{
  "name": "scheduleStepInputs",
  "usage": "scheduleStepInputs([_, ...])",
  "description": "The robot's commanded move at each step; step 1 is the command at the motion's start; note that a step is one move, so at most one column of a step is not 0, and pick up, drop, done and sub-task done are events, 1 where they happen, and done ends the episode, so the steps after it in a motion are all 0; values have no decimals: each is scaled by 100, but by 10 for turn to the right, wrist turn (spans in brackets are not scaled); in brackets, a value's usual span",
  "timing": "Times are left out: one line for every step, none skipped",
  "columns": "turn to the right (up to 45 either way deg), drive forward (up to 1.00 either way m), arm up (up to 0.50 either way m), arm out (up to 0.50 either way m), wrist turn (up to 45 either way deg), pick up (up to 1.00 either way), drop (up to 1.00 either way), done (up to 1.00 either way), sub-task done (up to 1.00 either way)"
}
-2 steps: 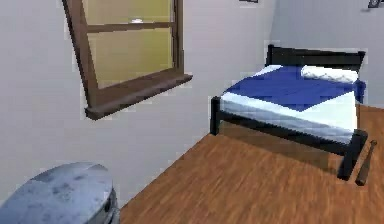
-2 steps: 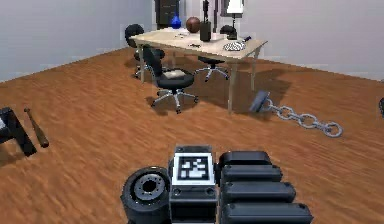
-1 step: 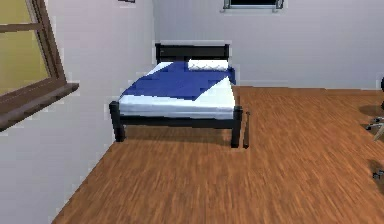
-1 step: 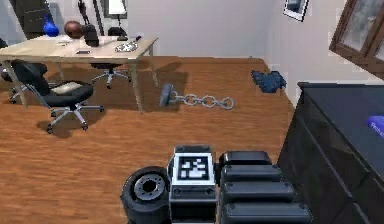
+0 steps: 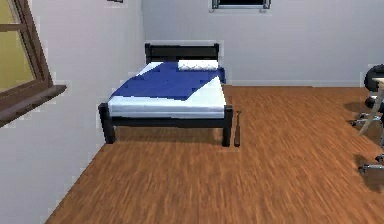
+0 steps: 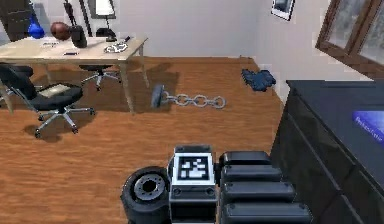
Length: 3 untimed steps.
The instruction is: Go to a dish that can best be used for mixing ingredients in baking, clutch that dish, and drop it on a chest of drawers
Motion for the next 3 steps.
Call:
scheduleStepInputs([450, 0, 0, 0, 0, 0, 0, 0, 0])
scheduleStepInputs([450, 0, 0, 0, 0, 0, 0, 0, 0])
scheduleStepInputs([450, 0, 0, 0, 0, 0, 0, 0, 0])
